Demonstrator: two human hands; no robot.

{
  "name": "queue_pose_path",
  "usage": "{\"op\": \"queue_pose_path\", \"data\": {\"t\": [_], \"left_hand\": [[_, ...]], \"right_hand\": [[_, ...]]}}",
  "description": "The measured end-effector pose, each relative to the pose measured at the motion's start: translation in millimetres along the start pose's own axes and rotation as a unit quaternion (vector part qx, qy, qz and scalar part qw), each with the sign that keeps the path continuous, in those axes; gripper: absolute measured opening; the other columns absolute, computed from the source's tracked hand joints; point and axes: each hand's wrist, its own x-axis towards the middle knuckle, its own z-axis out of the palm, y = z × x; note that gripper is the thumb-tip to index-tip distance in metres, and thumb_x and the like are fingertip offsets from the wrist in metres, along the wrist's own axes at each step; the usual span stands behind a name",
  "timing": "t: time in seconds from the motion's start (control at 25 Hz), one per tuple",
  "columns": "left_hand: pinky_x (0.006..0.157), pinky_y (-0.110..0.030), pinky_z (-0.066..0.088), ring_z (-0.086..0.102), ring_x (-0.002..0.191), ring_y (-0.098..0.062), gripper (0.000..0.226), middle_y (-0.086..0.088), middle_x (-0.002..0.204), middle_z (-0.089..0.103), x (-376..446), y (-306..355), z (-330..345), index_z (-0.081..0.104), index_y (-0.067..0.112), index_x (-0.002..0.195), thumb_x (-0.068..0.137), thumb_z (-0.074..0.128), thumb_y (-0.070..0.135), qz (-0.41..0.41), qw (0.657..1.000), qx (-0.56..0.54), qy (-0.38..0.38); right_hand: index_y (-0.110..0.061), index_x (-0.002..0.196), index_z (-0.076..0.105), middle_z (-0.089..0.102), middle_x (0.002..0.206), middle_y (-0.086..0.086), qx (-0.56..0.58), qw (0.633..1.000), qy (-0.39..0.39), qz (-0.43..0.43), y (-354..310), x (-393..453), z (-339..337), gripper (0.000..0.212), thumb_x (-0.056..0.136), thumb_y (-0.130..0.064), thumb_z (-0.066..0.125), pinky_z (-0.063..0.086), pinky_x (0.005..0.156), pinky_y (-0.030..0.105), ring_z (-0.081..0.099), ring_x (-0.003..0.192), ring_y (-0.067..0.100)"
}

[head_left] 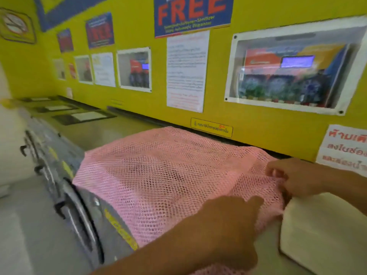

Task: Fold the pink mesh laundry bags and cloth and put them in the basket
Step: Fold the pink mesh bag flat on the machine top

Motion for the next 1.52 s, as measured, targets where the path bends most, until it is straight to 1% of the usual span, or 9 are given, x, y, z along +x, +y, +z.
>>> {"op": "queue_pose_path", "data": {"t": [0.24,0.4,0.56,0.72,0.92,1.04,1.24,1.4,1.52], "left_hand": [[0.092,-0.034,0.044,0.054,0.118,-0.027,0.076,-0.003,0.138,0.053,-11,-3,3,0.024,0.040,0.145,0.083,0.060,0.016,-0.022,0.994,-0.094,0.059],[0.107,-0.035,0.040,0.045,0.128,-0.012,0.074,0.008,0.141,0.050,-16,-24,9,0.035,0.045,0.140,0.081,0.049,0.002,-0.003,0.980,-0.117,0.163],[0.080,-0.011,0.039,0.052,0.094,-0.001,0.063,0.014,0.101,0.056,-16,-54,1,0.056,0.038,0.124,0.077,0.044,-0.003,0.041,0.963,-0.113,0.243],[0.068,-0.004,0.036,0.058,0.084,0.003,0.054,0.014,0.097,0.063,-18,-112,-29,0.071,0.029,0.109,0.077,0.045,-0.006,0.040,0.953,-0.113,0.280],[0.091,-0.019,0.048,0.059,0.103,0.000,0.056,0.012,0.114,0.065,-29,-219,-66,0.071,0.029,0.111,0.077,0.044,-0.008,-0.013,0.953,-0.026,0.302],[0.094,-0.031,0.051,0.059,0.106,-0.005,0.054,0.010,0.116,0.064,-37,-276,-83,0.069,0.028,0.114,0.080,0.045,-0.006,-0.030,0.961,0.036,0.272],[0.095,-0.028,0.050,0.055,0.104,-0.006,0.050,0.010,0.120,0.059,-42,-338,-98,0.065,0.028,0.121,0.085,0.052,-0.005,-0.075,0.953,0.051,0.290],[0.096,-0.026,0.045,0.054,0.107,-0.012,0.050,0.007,0.127,0.054,-28,-377,-99,0.058,0.025,0.129,0.086,0.056,0.001,-0.144,0.945,0.043,0.291],[0.096,-0.031,0.042,0.051,0.112,-0.016,0.049,0.003,0.132,0.048,-18,-398,-102,0.053,0.028,0.131,0.086,0.055,0.008,-0.244,0.941,0.078,0.223]], "right_hand": [[-0.031,0.086,0.053,0.051,0.087,-0.012,-0.103,0.976,0.157,-0.110,-10,9,9,0.009,0.088,-0.022,0.052,0.049,0.074,0.034,0.053,0.084,0.011],[-0.022,0.101,0.047,0.059,0.091,0.002,-0.128,0.933,0.286,-0.174,-15,25,11,0.013,0.089,-0.022,0.048,0.036,0.064,0.034,0.058,0.081,0.026],[-0.014,0.101,0.054,0.069,0.078,0.010,-0.171,0.889,0.394,-0.157,-35,51,-5,0.024,0.078,-0.010,0.058,0.034,0.058,0.037,0.064,0.066,0.036],[-0.021,0.109,0.061,0.073,0.098,0.003,-0.215,0.884,0.399,-0.117,-70,93,-41,0.032,0.079,-0.017,0.050,0.036,0.068,0.038,0.067,0.087,0.031],[-0.021,0.120,0.060,0.074,0.104,0.002,-0.243,0.874,0.393,-0.150,-140,152,-61,0.036,0.086,-0.019,0.050,0.030,0.069,0.037,0.068,0.091,0.030],[-0.024,0.115,0.059,0.074,0.103,0.000,-0.253,0.874,0.384,-0.157,-186,191,-64,0.031,0.088,-0.016,0.047,0.033,0.072,0.037,0.067,0.091,0.028],[-0.023,0.102,0.057,0.071,0.093,0.000,-0.259,0.886,0.350,-0.159,-251,242,-65,0.025,0.084,-0.008,0.048,0.037,0.083,0.040,0.064,0.086,0.026],[-0.023,0.108,0.057,0.069,0.097,0.001,-0.261,0.899,0.323,-0.140,-292,284,-63,0.028,0.086,-0.008,0.049,0.038,0.086,0.041,0.063,0.091,0.026],[-0.022,0.112,0.057,0.067,0.103,0.004,-0.246,0.918,0.300,-0.085,-311,308,-50,0.024,0.088,-0.016,0.052,0.041,0.090,0.044,0.060,0.097,0.028]]}}
